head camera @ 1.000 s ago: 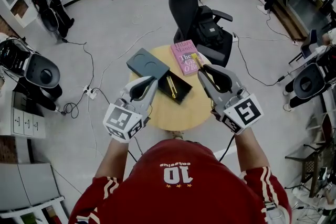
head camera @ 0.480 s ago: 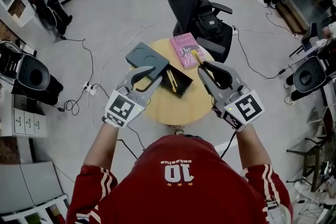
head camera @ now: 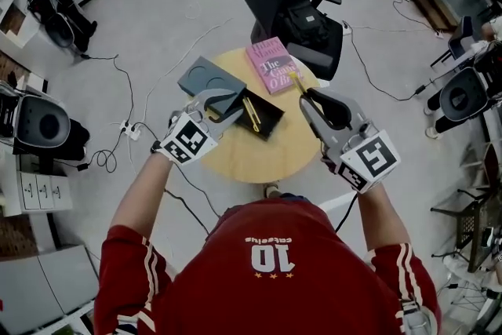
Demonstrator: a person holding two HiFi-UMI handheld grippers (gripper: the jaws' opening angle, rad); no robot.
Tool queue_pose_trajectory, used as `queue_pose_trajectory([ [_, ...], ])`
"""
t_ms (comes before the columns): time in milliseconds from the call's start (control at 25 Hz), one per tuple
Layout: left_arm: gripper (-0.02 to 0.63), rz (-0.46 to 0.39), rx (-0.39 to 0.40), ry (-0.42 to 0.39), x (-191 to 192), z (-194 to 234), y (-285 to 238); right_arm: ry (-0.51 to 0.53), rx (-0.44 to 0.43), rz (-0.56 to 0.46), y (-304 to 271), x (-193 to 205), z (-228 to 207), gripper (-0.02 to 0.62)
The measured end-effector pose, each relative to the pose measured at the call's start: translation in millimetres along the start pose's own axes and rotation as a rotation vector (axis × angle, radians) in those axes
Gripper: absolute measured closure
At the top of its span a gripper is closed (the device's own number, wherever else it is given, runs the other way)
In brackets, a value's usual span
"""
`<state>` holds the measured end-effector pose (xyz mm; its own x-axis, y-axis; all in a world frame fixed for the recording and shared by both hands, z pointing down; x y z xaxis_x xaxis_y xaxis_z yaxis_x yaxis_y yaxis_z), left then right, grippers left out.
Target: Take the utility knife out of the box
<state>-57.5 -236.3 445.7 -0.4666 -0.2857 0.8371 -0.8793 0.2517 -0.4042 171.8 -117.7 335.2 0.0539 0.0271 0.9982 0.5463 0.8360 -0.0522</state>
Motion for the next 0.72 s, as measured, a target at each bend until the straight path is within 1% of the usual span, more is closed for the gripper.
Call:
queue_pose_trajectory([
  [120,0.485,0.057,0.084,-0.013,31,1,-27,-0.018,0.015,0.019,1,8,-9,0.531],
  [280,0.485,0.150,0.224,-0.113,64,1,-63,-0.039,0.038,0.044,1,17,-21,0.531],
  [400,0.485,0.210,0.314,-0.148,90,3,-88,-0.051,0.052,0.056,-1,24,-29,0.531],
  [600,0.476,0.268,0.400,-0.165,122,5,-120,-0.059,0.073,0.090,-2,34,-41,0.532],
  [720,0.476,0.308,0.468,-0.219,139,0,-138,-0.069,0.093,0.098,1,38,-47,0.531],
])
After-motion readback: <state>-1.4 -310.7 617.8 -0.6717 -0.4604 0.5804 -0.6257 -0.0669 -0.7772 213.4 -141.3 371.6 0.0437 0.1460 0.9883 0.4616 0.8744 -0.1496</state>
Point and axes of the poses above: the fingertips, and each gripper's own axes: y backward along the fingers, z to its left, x out of its underside, the point moved 9 cm from there along y, backward along the fingers
